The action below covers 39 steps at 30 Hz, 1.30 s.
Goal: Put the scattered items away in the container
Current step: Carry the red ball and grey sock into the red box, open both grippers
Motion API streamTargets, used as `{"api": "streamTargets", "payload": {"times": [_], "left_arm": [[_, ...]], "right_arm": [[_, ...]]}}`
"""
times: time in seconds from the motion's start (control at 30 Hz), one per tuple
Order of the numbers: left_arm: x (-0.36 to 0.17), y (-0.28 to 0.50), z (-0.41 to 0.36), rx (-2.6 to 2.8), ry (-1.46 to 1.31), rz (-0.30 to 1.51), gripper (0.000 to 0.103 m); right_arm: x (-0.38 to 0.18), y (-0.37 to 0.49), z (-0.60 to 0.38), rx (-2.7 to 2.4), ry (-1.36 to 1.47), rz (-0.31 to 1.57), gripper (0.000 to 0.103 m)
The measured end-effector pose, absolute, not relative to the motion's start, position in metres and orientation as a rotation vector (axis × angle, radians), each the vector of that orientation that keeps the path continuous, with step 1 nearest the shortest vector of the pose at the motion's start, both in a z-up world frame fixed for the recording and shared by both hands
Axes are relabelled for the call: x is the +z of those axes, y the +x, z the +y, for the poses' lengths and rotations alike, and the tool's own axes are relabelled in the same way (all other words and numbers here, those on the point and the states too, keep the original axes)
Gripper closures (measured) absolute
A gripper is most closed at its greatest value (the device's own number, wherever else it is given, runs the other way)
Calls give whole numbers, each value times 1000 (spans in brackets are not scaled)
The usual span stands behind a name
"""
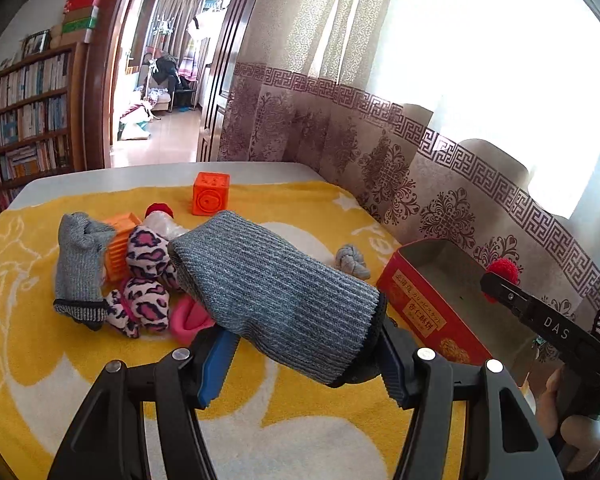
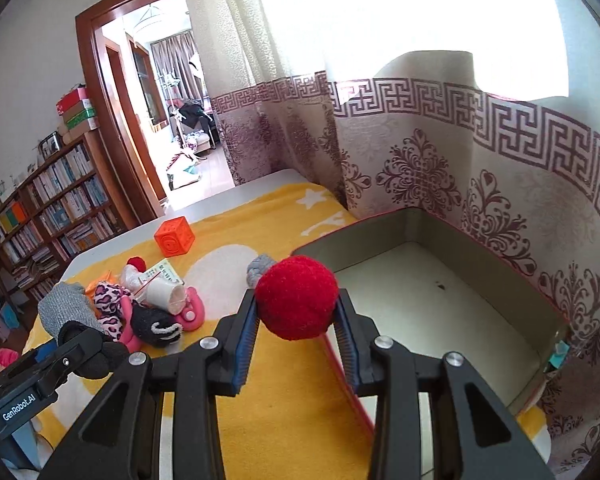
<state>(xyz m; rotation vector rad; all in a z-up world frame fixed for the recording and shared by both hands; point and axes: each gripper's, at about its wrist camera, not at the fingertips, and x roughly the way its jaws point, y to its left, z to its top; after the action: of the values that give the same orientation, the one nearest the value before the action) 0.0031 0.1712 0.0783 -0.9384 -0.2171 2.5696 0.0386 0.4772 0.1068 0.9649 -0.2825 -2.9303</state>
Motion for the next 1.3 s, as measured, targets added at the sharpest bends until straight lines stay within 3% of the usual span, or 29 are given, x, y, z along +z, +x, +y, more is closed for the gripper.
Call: {"api": "streamTargets", "payload": {"times": [0.67, 0.8, 0.9, 1.3], "left_arm": [[104, -16, 361, 2262, -878, 62, 38], [103, -21, 372, 2251, -895, 55, 27], [105, -21, 373, 2245, -877, 51, 15], [103, -22, 351, 2287, -894, 7, 15]], "right_arm": [[89, 41, 574, -3147, 1089, -329, 59], [90, 43, 581, -3171, 1065, -363, 42], [93, 49, 590, -3197, 1025, -421, 39], [93, 50, 587, -3199, 991, -453, 38]]}}
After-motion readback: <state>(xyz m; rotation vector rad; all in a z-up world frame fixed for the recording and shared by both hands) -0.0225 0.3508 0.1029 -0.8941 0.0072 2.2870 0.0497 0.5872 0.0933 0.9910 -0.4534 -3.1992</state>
